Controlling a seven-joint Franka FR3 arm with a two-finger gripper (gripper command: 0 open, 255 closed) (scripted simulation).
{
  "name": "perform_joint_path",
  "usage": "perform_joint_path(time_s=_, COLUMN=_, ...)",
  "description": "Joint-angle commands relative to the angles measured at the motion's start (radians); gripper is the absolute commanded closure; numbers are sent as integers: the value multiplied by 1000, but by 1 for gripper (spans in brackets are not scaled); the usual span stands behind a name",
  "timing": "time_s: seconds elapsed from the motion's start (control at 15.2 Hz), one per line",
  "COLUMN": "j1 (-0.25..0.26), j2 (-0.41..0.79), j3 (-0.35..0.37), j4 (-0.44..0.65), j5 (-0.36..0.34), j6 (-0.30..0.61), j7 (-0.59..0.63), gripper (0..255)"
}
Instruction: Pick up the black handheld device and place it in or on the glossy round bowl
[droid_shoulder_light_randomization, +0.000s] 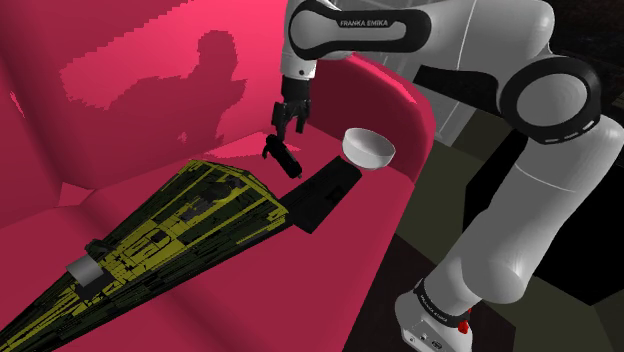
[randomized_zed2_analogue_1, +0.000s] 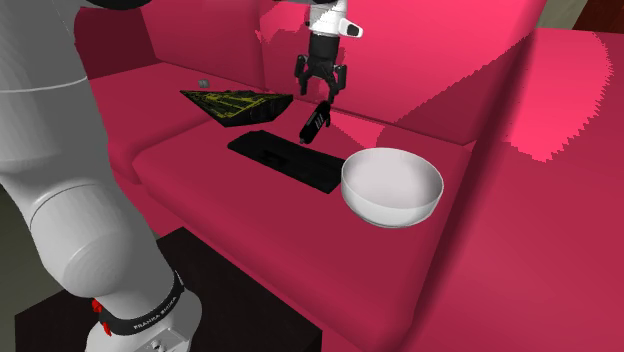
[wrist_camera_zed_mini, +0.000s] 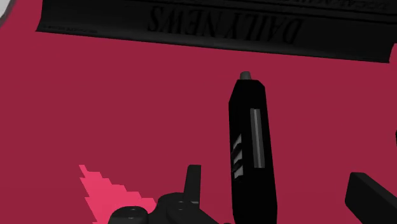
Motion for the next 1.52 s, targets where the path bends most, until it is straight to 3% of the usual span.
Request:
perform_joint_path(time_s=0.0, j1=4, j2=58, j3=2, j4=70, j5=-2, j6=-13, j7=2, gripper=0)
perform_joint_path(time_s=0.46, j1=5, j2=52, j3=3, j4=-39, j5=-1, j6=90, j7=1, gripper=0)
perform_joint_path(time_s=0.99, j1=5, j2=52, j3=3, j4=-39, j5=-1, j6=90, j7=1, gripper=0)
perform_joint_path(time_s=1.06, j1=5, j2=52, j3=3, j4=-39, j5=-1, j6=90, j7=1, gripper=255)
perform_joint_path(time_s=1.45, j1=5, j2=52, j3=3, j4=-39, j5=-1, j6=90, j7=1, gripper=255)
